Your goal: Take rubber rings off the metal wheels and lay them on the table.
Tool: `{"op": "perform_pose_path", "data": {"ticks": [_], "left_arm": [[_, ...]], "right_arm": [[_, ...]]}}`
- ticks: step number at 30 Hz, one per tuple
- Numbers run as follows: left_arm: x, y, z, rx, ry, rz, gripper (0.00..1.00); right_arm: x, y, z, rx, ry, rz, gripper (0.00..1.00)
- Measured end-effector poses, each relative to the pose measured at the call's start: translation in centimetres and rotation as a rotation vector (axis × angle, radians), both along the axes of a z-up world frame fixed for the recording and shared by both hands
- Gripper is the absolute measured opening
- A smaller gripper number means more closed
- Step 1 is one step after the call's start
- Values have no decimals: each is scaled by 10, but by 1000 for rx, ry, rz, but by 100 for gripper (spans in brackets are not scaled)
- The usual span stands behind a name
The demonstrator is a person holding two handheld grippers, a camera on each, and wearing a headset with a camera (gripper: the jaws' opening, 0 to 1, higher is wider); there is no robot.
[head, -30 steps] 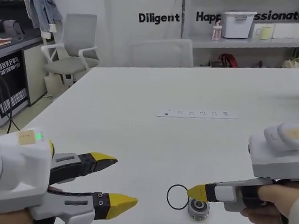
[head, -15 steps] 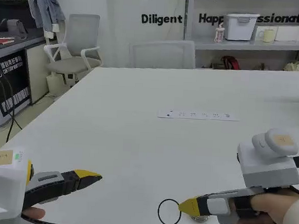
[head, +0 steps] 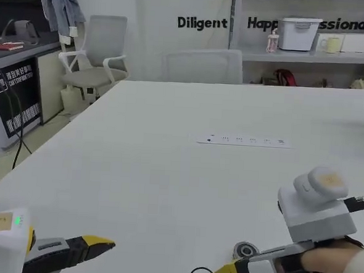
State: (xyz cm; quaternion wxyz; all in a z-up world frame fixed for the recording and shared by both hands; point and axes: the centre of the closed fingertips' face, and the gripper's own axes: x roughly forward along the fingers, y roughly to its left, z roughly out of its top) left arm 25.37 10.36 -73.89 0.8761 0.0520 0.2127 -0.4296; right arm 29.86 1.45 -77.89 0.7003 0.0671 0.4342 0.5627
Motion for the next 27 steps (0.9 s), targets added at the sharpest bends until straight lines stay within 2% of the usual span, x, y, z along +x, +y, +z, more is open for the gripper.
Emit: {"op": "perform_pose_path", "data": {"ticks": [11,18,27], "left_arm": [[-5,-3,-8,15,35,-27,80],[-4,-2,-8,11,35,-18,80],[-5,-1,-8,2,40,-13,79]], "right_arm": [[-6,0,-11,-47,-7,24,0],[0,-3,-18,-90,-51,11,0],[3,-5,-21,-110,-61,1,0]]}}
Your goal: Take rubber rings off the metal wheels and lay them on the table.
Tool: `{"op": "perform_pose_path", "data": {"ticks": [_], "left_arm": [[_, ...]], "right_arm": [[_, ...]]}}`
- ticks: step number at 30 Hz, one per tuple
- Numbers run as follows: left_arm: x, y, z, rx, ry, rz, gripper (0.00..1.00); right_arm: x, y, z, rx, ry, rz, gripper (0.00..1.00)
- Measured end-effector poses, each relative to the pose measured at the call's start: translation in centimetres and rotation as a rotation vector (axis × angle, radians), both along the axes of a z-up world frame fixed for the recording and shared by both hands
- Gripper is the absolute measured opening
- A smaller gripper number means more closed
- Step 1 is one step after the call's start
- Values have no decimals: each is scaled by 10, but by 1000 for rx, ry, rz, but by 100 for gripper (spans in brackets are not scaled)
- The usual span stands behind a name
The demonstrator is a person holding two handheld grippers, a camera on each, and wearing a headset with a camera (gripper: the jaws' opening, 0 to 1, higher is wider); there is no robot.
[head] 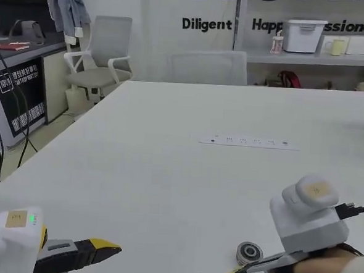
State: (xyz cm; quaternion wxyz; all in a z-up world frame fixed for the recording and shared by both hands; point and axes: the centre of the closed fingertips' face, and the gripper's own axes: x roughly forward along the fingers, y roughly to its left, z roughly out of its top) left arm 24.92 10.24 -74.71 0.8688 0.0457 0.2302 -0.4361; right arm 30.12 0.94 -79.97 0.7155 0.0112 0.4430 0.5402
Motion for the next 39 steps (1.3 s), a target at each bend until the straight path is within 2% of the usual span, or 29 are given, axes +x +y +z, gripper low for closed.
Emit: {"op": "perform_pose_path", "data": {"ticks": [20,34,39], "left_arm": [[-2,-1,-1,-1,12,0,77],[-1,-1,-1,-9,16,2,76],[-1,-1,-2,-9,19,2,76]], "right_arm": [[3,0,-6,-23,-32,3,0],[-1,3,-11,-48,-58,35,0],[-1,3,-14,-65,-92,55,3]]}}
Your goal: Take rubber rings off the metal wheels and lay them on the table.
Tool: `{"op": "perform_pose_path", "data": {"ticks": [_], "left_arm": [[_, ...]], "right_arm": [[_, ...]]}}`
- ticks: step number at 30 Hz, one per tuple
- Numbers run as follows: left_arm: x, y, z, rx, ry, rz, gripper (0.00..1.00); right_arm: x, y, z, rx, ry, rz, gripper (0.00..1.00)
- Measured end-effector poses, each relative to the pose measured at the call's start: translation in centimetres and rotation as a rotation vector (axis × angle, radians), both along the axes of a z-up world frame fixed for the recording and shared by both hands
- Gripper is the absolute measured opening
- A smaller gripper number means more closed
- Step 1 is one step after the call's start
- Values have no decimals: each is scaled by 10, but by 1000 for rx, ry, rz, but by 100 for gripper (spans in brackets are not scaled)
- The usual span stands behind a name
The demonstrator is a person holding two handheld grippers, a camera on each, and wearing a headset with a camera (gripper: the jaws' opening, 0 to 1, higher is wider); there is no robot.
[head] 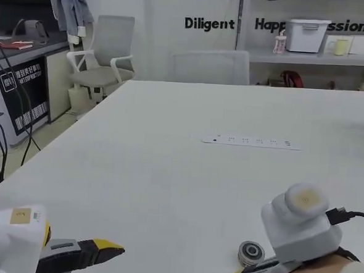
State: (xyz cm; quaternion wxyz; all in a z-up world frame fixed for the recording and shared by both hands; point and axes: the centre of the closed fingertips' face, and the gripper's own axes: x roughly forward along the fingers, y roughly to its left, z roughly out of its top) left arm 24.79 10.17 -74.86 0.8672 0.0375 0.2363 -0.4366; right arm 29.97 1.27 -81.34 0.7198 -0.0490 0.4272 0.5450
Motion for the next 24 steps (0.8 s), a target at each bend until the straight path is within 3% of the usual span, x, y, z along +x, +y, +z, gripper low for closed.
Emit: {"op": "perform_pose_path", "data": {"ticks": [8,14,22,24], "left_arm": [[0,1,-1,2,5,-3,76],[0,2,-1,0,2,-2,76],[1,3,0,-6,-3,2,77],[2,3,0,-8,-4,3,77]], "right_arm": [[5,-2,4,-2,-48,14,9],[12,-5,16,25,-81,3,12],[23,-9,37,55,-155,-5,21],[27,-6,51,106,-161,-31,22]]}}
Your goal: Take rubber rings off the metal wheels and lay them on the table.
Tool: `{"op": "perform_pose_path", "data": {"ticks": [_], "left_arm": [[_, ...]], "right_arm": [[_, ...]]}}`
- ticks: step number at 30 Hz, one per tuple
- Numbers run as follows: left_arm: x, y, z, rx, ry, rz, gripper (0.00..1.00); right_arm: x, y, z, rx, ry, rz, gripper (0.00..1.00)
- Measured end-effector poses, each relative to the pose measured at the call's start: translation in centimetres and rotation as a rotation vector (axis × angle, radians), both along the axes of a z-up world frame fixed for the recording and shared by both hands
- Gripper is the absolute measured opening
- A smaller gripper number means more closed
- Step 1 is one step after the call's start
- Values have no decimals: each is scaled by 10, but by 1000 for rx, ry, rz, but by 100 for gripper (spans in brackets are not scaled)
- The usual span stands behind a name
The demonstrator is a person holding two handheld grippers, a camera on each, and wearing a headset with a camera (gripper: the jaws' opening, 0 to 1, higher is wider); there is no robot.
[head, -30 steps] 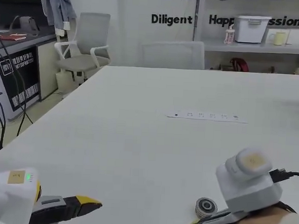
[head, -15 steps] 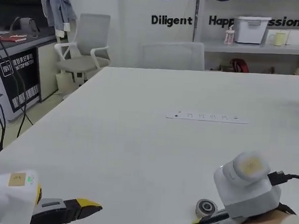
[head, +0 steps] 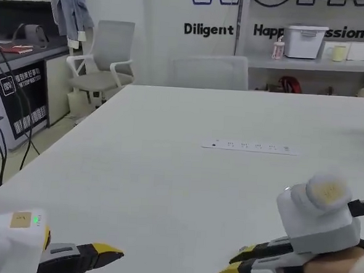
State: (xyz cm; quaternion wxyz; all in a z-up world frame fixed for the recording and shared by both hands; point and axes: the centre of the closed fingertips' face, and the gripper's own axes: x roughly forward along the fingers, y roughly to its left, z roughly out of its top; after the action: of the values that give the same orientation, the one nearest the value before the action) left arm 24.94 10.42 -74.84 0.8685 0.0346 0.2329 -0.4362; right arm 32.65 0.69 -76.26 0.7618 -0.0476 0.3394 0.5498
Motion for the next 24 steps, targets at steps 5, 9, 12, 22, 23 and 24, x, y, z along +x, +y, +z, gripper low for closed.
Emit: {"op": "perform_pose_path", "data": {"ticks": [5,9,12,22,23,24], "left_arm": [[0,0,0,-1,-1,3,77],[1,0,1,-4,-1,7,79],[1,1,1,-4,2,12,80],[0,0,0,-3,11,16,81],[0,0,0,-5,12,17,81],[0,0,0,-6,13,16,81]], "right_arm": [[6,-2,19,39,-31,-17,26],[11,-5,27,54,-65,-25,34],[12,-7,34,62,-90,-25,38],[10,-15,54,106,-137,-28,53],[10,-16,55,109,-139,-30,55],[9,-18,56,113,-140,-29,57]]}}
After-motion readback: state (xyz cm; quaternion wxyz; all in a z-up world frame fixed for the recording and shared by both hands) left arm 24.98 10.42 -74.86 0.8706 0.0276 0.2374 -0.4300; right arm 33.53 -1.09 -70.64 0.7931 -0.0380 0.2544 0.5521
